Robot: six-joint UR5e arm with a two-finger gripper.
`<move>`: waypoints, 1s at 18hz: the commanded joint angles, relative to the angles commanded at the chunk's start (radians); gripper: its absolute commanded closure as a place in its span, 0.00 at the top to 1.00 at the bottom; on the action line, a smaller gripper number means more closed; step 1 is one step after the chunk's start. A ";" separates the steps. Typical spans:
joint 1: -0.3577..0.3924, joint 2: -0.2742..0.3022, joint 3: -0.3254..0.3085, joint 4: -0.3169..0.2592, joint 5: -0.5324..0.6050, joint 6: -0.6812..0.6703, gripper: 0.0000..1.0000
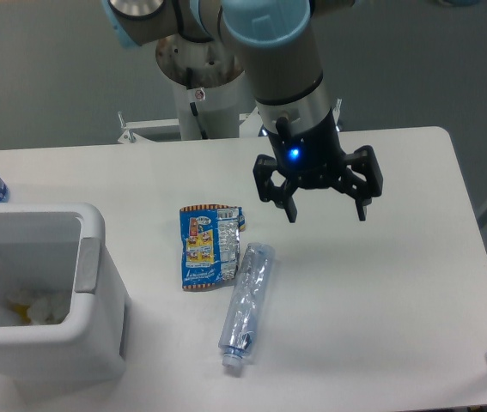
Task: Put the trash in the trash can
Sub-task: 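Move the open gripper down toward the blue-and-yellow snack wrapper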
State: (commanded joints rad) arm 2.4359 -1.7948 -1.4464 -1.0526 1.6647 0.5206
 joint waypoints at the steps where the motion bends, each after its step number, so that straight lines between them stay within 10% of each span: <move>1: 0.000 0.002 -0.017 0.023 -0.009 -0.013 1.00; 12: -0.040 0.126 -0.370 0.033 -0.007 0.453 1.00; 18: -0.135 0.088 -0.491 0.043 0.004 0.506 1.00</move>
State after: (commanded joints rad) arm 2.3012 -1.7071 -1.9373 -1.0094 1.6690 1.0261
